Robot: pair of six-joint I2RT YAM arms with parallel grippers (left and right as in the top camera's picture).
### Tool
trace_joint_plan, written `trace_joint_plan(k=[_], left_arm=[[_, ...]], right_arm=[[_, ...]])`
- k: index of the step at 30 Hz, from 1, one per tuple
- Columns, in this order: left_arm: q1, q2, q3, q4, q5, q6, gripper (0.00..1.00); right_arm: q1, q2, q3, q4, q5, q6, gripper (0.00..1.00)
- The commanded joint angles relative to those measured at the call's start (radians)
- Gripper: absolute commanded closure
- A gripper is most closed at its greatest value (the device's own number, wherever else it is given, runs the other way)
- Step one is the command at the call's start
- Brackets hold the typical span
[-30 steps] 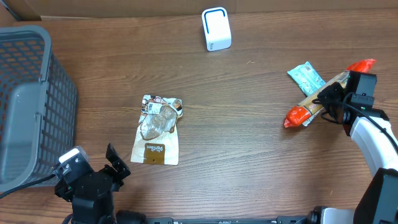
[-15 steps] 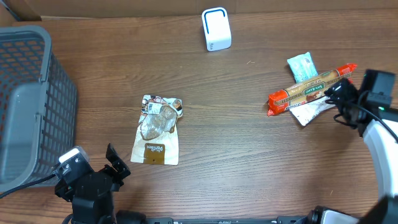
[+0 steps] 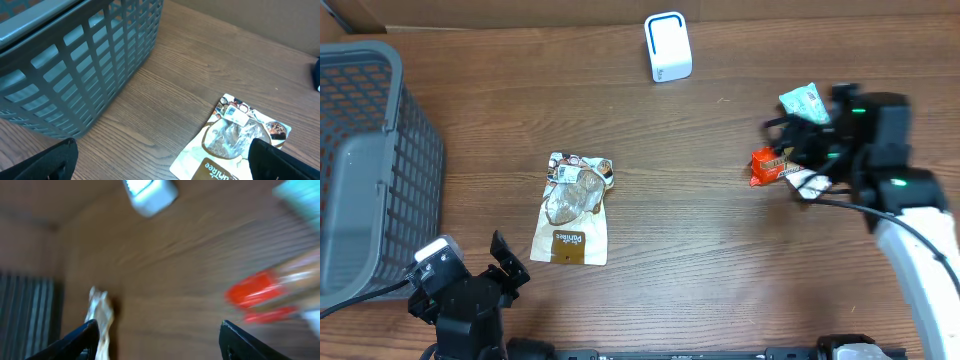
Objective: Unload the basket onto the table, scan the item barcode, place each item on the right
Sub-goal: 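Move the right gripper left and grasp the clear bread bag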
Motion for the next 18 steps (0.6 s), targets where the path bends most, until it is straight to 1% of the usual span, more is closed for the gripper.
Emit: trace_joint_plan(k=[1,4,8,10,13,15,17,18], left_arm=[[-0.004,-0.003,-0.002,0.0,-0.017,-0.014,0.01],[-0.004,-0.003,-0.002,0.0,-0.017,-0.014,0.0],[-0.004,-0.003,-0.002,0.0,-0.017,-0.014,0.0],[-0.004,-0.003,-0.002,0.0,-0.017,-0.014,0.0],[-0.004,-0.003,-0.002,0.0,-0.017,-0.014,0.01],[-0.004,-0.003,-0.002,0.0,-0.017,-0.014,0.0],[-0.004,-0.003,-0.002,0.0,-0.017,-0.014,0.0],[-0.004,-0.003,-0.002,0.0,-0.017,-0.014,0.0]], right_arm=[[0.145,0.092,0.06,0.01,-0.053,-0.023,0.22],[0.261,0.214,0.126,0.01,-0.097,-0.068,0.2],[0.37,0.367,0.195,0.043,-0.14,-0.065,0.19],[0.418,0.435,0.207,0.096,-0.183,-0.055,0.17],[0.474,0.515,0.207,0.171,-0.188,-0.012,0.15],[0.505,0.56,0.207,0.216,-0.187,-0.011,0.13],[0.532,0.597,0.207,0.275,-0.188,-0.011,0.05],[0.545,0.612,0.207,0.302,-0.185,-0.012,0.02]])
